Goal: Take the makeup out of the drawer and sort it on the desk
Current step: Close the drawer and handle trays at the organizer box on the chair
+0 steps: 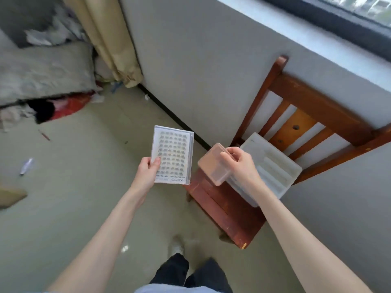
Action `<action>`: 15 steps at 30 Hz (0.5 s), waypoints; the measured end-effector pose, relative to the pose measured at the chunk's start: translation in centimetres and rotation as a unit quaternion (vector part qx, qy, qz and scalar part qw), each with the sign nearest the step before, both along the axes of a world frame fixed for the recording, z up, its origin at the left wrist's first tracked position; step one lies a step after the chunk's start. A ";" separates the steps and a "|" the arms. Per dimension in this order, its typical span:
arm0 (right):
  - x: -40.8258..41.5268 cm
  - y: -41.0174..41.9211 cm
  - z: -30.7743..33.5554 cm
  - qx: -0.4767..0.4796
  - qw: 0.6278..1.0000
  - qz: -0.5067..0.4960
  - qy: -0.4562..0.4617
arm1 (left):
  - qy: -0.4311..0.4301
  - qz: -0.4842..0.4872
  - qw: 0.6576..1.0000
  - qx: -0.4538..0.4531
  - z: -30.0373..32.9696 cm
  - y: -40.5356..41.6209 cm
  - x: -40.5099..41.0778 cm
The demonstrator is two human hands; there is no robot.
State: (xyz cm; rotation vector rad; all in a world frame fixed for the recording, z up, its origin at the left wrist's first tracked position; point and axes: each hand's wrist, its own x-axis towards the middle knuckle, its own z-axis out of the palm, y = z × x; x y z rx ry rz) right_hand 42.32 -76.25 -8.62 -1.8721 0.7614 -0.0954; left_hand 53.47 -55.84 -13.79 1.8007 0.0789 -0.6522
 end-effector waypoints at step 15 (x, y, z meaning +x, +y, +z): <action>16.3 27.1 6.9 0.170 0.907 0.385 0.027 | -0.029 0.516 0.855 -0.037 7.0 27.1 -6.9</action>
